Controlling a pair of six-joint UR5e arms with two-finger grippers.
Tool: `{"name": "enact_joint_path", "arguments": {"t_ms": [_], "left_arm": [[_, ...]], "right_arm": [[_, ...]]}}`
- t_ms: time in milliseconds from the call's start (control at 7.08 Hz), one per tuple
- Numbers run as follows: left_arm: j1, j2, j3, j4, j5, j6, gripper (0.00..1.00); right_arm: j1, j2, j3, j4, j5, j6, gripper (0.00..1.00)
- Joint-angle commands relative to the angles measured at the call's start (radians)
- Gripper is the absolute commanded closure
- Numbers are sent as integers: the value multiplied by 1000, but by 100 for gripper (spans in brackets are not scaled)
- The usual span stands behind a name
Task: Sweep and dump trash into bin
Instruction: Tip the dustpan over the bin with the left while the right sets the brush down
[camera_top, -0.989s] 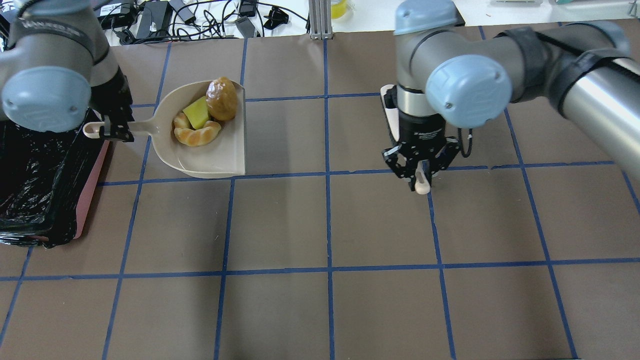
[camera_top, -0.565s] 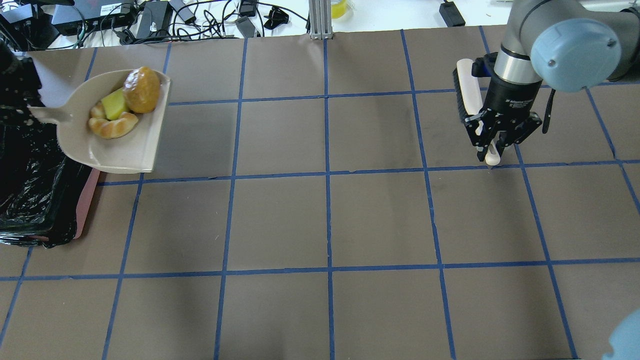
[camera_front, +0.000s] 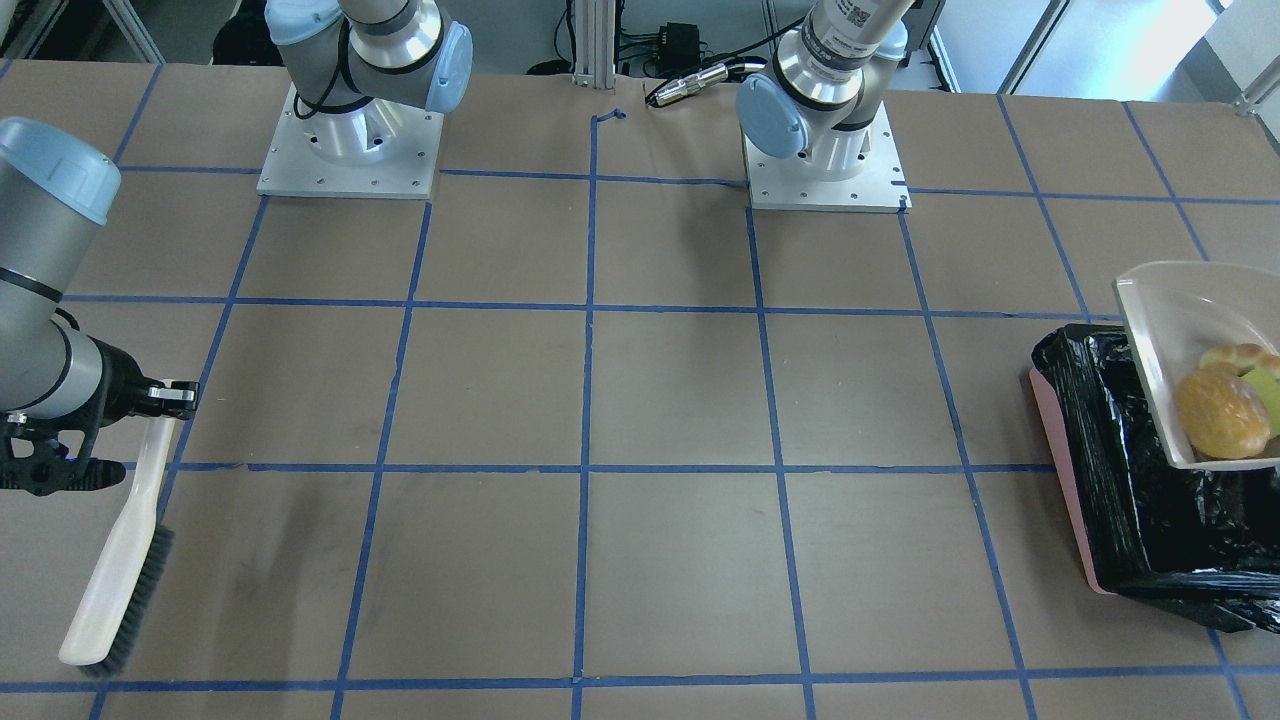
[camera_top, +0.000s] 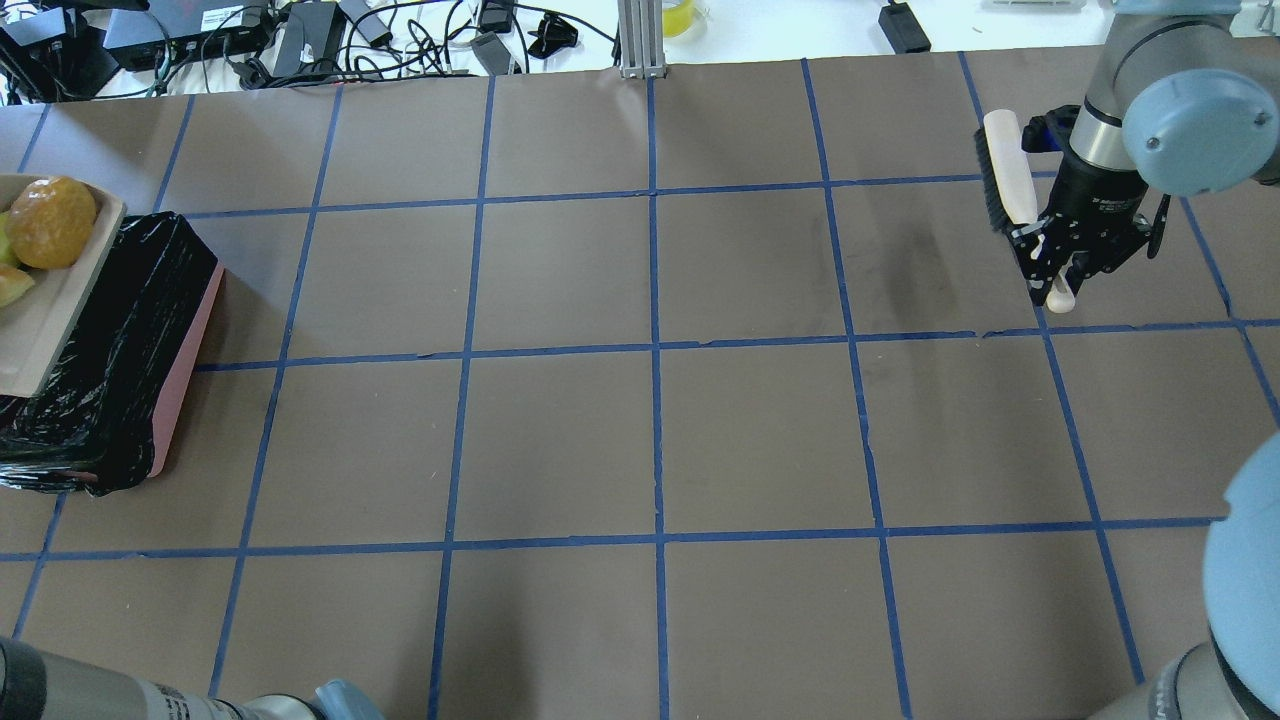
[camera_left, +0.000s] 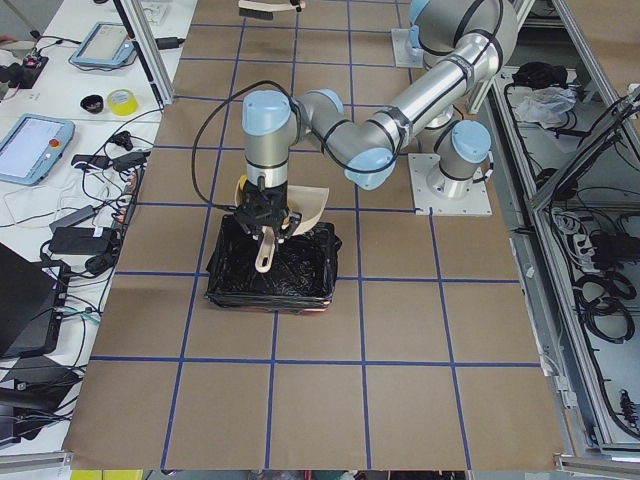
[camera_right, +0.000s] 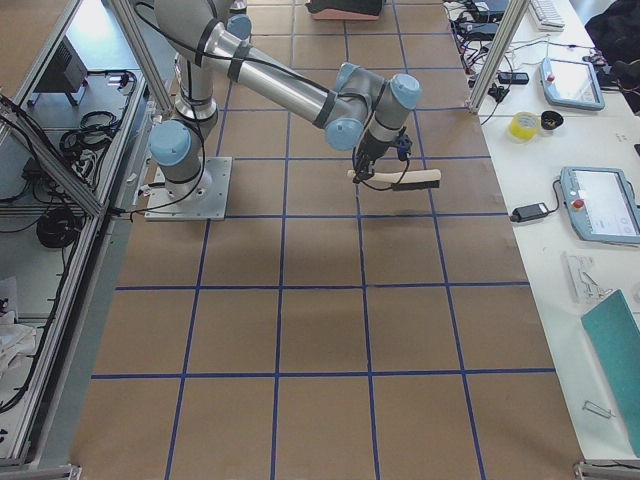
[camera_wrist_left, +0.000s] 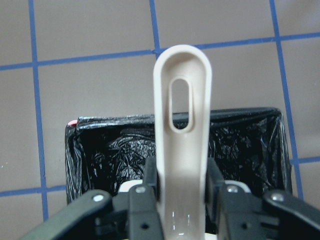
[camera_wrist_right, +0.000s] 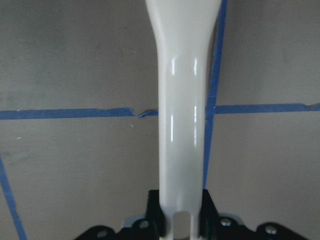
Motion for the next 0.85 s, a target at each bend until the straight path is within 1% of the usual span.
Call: {"name": "enact_joint_path", "arguments": {"t_ms": [0,141,283,565,707], "left_arm": [[31,-133,73,160,-41,33,100],[31,-174,113,200,-61,38,100],[31,-198,88,372,-69,98,100],[29,-192,-5,603,-135,108,100],[25,-175,-58,675,-135,114,100]], "right_arm": [[-33,42,1,-25,-39,-41,100],[-34,56,1,-18,-40,-37,100],[-34,62,1,-22,-40,-33,100],[-34,82,2,-24,-40,-23,100],[-34,84,2,-22,-40,-24,100]]}}
